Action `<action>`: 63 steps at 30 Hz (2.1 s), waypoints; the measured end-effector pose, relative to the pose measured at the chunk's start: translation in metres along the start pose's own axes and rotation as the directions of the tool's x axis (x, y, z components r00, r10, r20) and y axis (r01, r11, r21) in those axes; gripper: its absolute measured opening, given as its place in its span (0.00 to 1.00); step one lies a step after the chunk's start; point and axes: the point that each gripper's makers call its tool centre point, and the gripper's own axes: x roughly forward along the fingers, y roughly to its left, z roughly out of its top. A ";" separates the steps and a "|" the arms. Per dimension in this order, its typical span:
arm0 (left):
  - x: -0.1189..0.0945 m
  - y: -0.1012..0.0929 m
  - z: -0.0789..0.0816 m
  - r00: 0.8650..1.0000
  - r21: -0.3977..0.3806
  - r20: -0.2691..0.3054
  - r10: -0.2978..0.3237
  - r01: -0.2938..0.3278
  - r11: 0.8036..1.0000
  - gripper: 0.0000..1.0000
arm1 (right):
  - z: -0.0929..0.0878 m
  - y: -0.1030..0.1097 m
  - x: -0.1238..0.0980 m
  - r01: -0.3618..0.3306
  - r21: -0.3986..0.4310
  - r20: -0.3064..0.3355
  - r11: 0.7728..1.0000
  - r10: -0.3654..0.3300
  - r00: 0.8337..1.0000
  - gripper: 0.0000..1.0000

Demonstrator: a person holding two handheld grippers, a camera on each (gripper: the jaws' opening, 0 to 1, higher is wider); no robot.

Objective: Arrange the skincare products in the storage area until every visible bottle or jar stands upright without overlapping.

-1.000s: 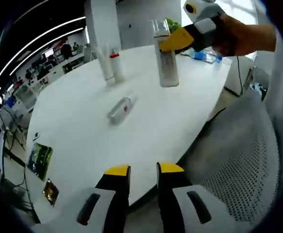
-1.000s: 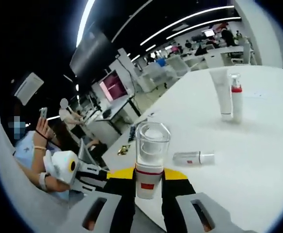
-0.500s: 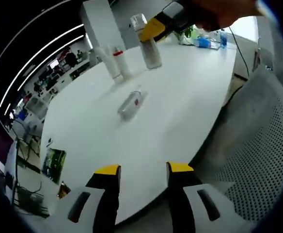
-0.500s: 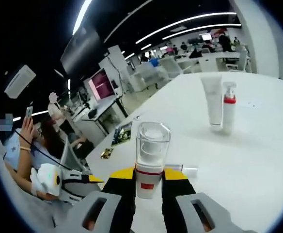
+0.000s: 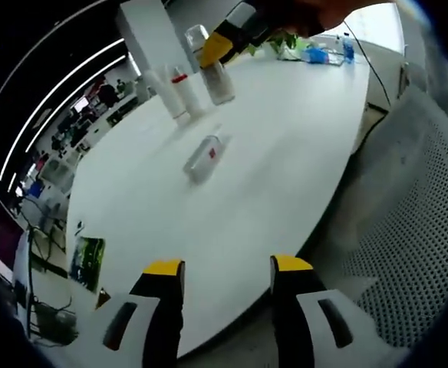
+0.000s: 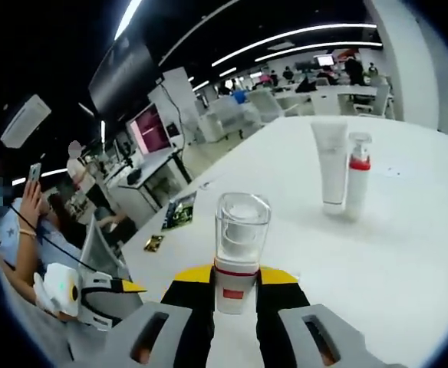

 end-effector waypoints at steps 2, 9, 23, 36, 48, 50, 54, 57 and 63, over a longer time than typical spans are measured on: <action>0.000 0.001 -0.001 1.000 -0.009 -0.006 0.002 -0.002 1.000 0.42 | 0.001 -0.002 0.001 0.009 -0.008 -0.001 1.000 -0.009 1.000 0.13; 0.001 -0.004 -0.008 0.999 -0.026 -0.043 -0.024 0.023 0.999 0.38 | 0.003 -0.015 0.009 0.034 -0.017 -0.007 0.999 -0.034 0.999 0.13; 0.003 -0.010 -0.017 0.994 0.006 -0.099 -0.053 0.053 0.999 0.32 | 0.011 -0.044 0.034 0.122 -0.030 0.023 0.992 -0.122 0.992 0.13; 0.004 -0.015 -0.017 0.992 0.022 -0.100 -0.080 0.083 0.996 0.28 | 0.020 -0.072 0.061 0.197 -0.080 0.048 0.977 -0.193 0.980 0.13; 0.006 -0.019 -0.024 0.986 0.017 -0.131 -0.103 0.106 0.994 0.28 | 0.030 -0.090 0.088 0.235 -0.121 0.054 0.964 -0.230 0.972 0.13; 0.006 -0.020 -0.024 0.986 0.015 -0.133 -0.104 0.107 0.994 0.28 | 0.032 -0.095 0.091 0.247 -0.135 0.056 0.960 -0.241 0.969 0.13; 0.007 -0.021 -0.026 0.984 0.018 -0.142 -0.110 0.114 0.993 0.28 | 0.033 -0.107 0.096 0.273 -0.144 0.058 0.951 -0.267 0.962 0.13; 0.007 -0.021 -0.026 0.984 0.016 -0.141 -0.111 0.114 0.993 0.27 | 0.030 -0.113 0.100 0.285 -0.147 0.055 0.947 -0.280 0.959 0.13; 0.007 -0.022 -0.027 0.982 0.017 -0.147 -0.119 0.122 0.992 0.27 | 0.027 -0.124 0.107 0.312 -0.153 0.061 0.938 -0.306 0.950 0.13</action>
